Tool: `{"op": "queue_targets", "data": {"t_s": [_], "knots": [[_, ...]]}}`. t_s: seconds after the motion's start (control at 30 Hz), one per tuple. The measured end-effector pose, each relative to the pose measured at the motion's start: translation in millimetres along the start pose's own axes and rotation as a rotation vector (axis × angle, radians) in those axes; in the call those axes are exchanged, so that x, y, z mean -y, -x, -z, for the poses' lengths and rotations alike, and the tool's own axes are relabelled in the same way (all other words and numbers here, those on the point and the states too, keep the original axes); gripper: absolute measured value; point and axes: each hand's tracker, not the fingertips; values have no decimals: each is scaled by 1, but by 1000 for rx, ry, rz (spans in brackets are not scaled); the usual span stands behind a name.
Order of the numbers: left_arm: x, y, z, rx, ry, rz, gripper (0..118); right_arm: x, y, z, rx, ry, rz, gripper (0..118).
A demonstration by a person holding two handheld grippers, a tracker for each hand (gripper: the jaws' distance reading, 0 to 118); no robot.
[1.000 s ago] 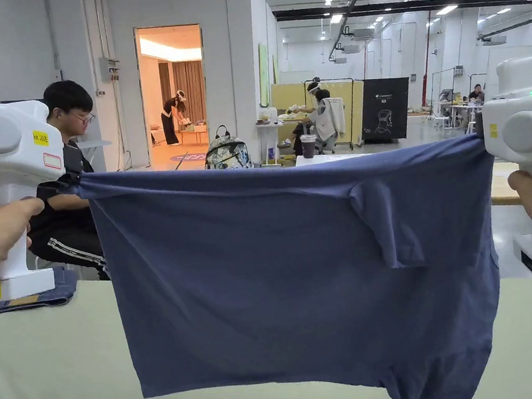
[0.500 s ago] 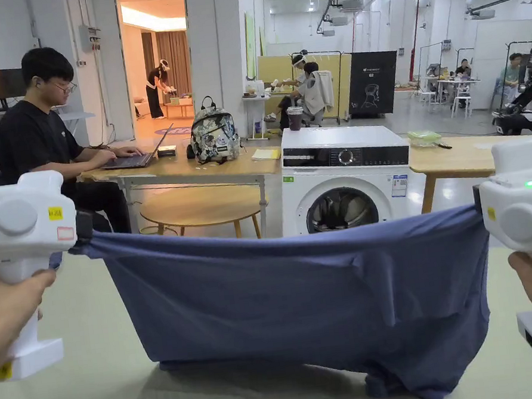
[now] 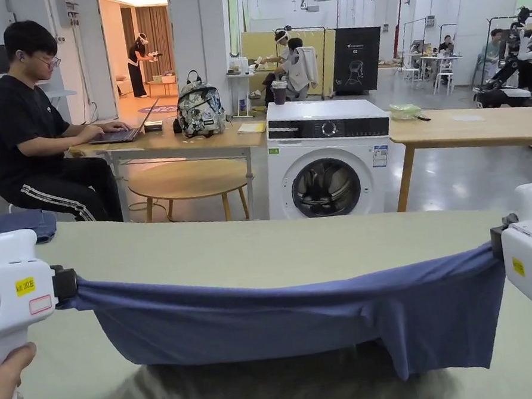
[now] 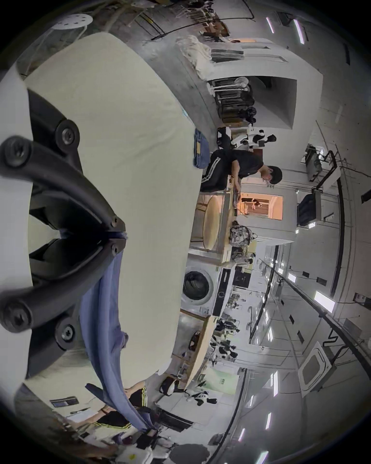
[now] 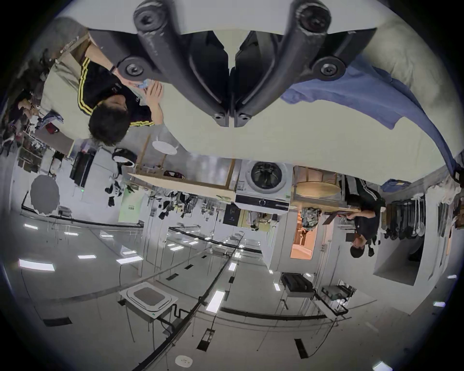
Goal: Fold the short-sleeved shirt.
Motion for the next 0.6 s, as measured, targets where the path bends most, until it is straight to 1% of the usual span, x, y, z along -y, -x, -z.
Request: {"op": "queue_targets", "data": {"t_s": [0.1,0.17,0.27,0.33,0.43,0.53,0.57,0.6], "knots": [[28,7,-17,14,24,-14,0,20,-5,-21,-17,38,11,1],[44,10,-22,13,44,-19,0,38,-6,-22,-36,68,15,1],[71,14,-27,12,95,-15,0,65,-4,-35,-36,105,-7,1],[90,17,-28,10,132,-19,0,84,-4,-39,-39,140,-4,1],[121,21,-23,5,209,-24,0,115,-5,-45,-53,220,-5,1],[154,26,-14,-7,303,-9,0,149,-4,-43,-61,314,-30,1],[165,27,-9,-10,337,-8,0,148,1,-56,-66,341,-41,1],[177,28,-4,-13,375,-10,0,159,2,-55,-68,376,-46,1]]}}
